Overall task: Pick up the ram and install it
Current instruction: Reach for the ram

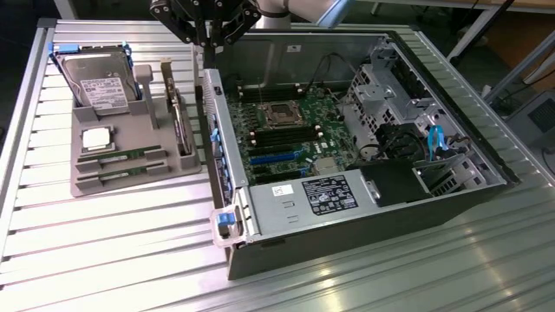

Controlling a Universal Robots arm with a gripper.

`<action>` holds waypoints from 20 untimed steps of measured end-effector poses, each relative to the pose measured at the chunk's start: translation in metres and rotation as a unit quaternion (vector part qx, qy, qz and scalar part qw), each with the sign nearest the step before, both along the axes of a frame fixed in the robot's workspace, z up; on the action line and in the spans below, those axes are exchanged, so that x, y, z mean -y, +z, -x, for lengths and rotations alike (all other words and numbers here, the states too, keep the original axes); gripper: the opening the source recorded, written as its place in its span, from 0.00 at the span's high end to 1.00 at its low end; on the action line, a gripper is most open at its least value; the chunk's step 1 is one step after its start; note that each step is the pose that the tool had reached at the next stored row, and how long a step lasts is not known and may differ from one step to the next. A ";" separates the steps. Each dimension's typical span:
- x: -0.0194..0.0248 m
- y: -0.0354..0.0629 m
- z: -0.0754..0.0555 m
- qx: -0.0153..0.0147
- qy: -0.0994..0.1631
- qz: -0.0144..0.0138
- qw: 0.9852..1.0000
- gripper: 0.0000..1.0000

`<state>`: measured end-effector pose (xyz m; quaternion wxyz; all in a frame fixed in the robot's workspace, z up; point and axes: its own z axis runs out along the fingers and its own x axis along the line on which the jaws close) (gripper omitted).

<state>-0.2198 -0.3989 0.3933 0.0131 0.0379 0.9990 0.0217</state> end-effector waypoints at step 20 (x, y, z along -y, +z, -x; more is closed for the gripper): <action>0.0000 0.0000 0.016 0.000 0.000 0.000 1.000 0.90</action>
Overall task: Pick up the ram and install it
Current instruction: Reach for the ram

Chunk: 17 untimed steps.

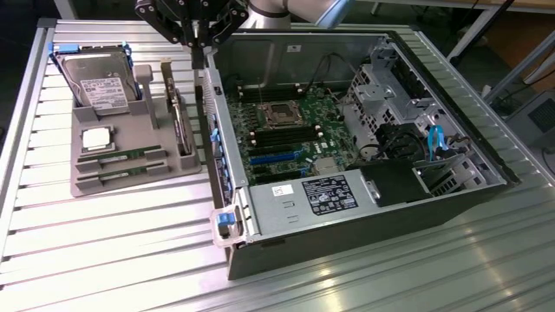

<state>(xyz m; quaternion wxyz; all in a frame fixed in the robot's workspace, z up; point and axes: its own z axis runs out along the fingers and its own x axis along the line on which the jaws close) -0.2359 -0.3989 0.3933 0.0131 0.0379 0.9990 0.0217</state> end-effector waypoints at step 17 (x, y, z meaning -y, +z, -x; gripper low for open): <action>0.0000 0.0000 0.010 0.000 0.000 0.000 1.000 0.90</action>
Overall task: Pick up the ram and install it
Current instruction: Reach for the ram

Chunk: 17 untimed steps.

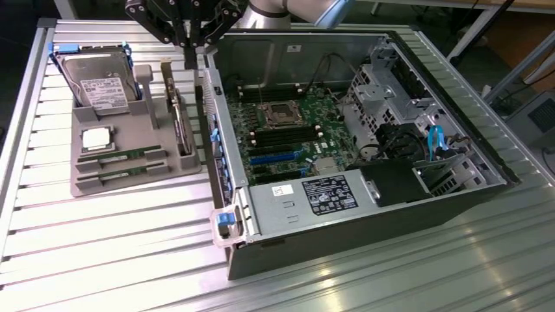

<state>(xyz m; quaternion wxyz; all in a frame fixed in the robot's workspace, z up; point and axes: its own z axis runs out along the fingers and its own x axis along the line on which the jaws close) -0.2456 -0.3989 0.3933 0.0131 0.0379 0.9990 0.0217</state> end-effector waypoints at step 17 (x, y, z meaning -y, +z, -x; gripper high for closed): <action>0.0000 0.0000 0.011 0.000 0.000 0.000 1.000 0.90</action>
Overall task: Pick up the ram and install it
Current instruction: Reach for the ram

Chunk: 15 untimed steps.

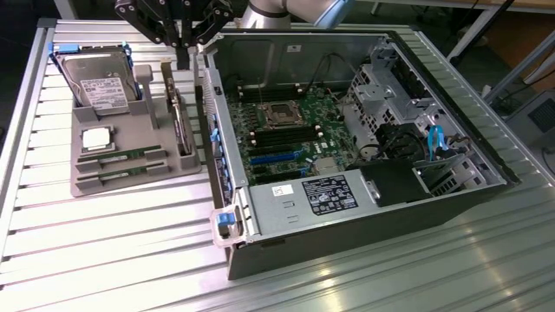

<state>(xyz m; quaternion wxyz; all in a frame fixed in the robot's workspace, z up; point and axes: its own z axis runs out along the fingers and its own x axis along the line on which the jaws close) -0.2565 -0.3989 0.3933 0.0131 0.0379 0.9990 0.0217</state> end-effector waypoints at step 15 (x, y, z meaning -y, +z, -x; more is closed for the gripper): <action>0.0000 0.0000 0.029 0.000 0.000 0.000 1.000 0.90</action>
